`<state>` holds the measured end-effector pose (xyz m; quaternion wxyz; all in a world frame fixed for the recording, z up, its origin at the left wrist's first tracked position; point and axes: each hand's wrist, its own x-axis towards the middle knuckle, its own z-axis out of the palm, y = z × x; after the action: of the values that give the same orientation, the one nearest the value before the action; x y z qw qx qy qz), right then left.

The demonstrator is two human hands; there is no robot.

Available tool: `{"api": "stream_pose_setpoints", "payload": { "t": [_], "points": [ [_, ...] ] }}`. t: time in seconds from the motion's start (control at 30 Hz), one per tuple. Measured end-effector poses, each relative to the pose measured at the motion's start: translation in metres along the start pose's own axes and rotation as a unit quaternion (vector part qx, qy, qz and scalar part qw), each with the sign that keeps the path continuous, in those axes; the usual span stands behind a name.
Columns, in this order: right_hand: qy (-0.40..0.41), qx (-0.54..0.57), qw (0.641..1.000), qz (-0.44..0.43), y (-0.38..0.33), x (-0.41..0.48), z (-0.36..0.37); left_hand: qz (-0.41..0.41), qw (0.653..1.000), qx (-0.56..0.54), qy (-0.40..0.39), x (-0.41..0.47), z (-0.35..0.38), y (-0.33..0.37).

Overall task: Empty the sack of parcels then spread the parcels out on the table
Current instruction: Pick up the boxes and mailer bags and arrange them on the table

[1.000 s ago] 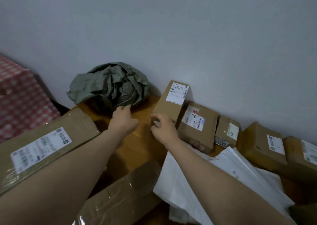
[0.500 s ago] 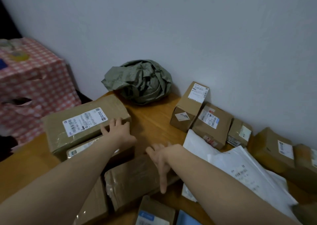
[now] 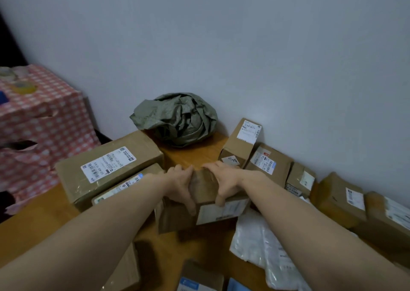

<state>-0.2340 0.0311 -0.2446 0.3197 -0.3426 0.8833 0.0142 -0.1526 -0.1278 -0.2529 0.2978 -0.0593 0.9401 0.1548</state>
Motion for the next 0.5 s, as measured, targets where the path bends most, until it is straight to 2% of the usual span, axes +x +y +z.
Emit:
{"api": "stream_pose_setpoints", "payload": {
  "t": [0.07, 0.1, 0.13, 0.2, 0.23, 0.27, 0.3, 0.33, 0.37, 0.4, 0.43, 0.5],
  "points": [
    [0.064, 0.122, 0.990, 0.017, 0.011, -0.006, -0.002, -0.015, 0.994, -0.106, -0.012, -0.002, -0.014, -0.002],
    [0.121, 0.219, 0.968, 0.029, 0.018, -0.006, -0.004, -0.025, 0.986, -0.161, -0.027, -0.004, -0.022, -0.006],
    [0.197, 0.324, 0.924, 0.047, 0.021, -0.007, -0.008, -0.031, 0.976, -0.211, -0.038, -0.008, -0.028, -0.010],
    [0.328, 0.506, 0.791, 0.106, 0.029, -0.007, -0.016, -0.030, 0.953, -0.299, -0.049, -0.015, -0.038, -0.020],
    [0.343, 0.577, 0.730, 0.130, 0.035, -0.004, -0.018, -0.028, 0.934, -0.353, -0.055, -0.016, -0.040, -0.026],
    [0.334, 0.628, 0.689, 0.139, 0.039, -0.003, -0.018, -0.020, 0.907, -0.416, -0.061, -0.017, -0.041, -0.029],
    [0.309, 0.670, 0.662, 0.131, 0.041, -0.002, -0.014, -0.009, 0.878, -0.474, -0.056, -0.019, -0.041, -0.028],
    [0.287, 0.694, 0.650, 0.117, 0.038, -0.003, -0.011, -0.002, 0.853, -0.520, -0.043, -0.018, -0.043, -0.028],
    [0.281, 0.698, 0.650, 0.105, 0.035, -0.003, -0.009, 0.000, 0.834, -0.552, -0.025, -0.015, -0.044, -0.028],
    [0.292, 0.679, 0.666, 0.100, 0.032, -0.001, -0.008, -0.003, 0.821, -0.570, -0.004, -0.011, -0.047, -0.027],
    [0.321, 0.624, 0.705, 0.101, 0.034, 0.005, -0.006, -0.008, 0.817, -0.576, 0.014, -0.005, -0.050, -0.026],
    [0.359, 0.421, 0.824, 0.120, 0.037, 0.015, -0.007, -0.015, 0.812, -0.581, 0.040, 0.006, -0.057, -0.021]
  ]
}}
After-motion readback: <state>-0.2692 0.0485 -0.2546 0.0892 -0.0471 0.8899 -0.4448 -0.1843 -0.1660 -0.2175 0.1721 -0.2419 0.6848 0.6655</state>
